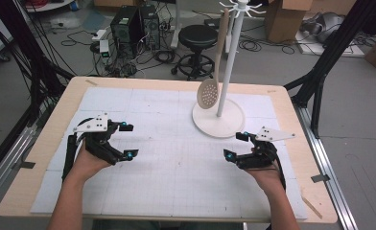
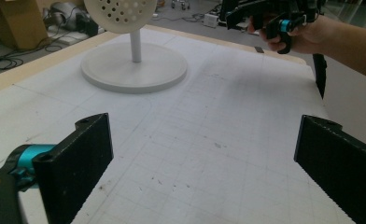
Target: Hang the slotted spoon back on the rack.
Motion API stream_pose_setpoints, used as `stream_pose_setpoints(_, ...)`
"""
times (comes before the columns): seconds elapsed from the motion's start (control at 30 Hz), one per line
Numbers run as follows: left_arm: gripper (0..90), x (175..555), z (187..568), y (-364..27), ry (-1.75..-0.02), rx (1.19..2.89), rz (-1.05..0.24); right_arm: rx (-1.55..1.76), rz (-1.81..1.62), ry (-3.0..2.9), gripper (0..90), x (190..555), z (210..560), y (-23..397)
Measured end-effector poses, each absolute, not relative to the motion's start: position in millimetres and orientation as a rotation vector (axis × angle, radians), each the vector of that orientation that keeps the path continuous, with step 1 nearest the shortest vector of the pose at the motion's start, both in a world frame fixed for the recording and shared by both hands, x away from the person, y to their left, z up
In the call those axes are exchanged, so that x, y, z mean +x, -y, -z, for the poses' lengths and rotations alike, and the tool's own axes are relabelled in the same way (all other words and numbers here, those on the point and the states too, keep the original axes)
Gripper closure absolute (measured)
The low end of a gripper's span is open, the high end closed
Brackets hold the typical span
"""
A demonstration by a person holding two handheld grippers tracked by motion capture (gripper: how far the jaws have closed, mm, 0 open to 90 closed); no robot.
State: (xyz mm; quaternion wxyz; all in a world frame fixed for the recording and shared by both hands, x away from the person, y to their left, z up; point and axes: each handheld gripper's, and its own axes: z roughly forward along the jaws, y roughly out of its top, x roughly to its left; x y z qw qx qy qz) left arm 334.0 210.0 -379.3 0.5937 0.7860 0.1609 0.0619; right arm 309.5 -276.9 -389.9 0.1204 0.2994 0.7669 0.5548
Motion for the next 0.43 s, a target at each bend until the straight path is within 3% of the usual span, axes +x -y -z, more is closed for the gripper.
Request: stream_pose_setpoints(0.43,5.1,333.7,381.2,-207.8,-0.374,1.846,-0.146,0.881,-1.618,-2.25,11.3,309.5,390.7,276.0)
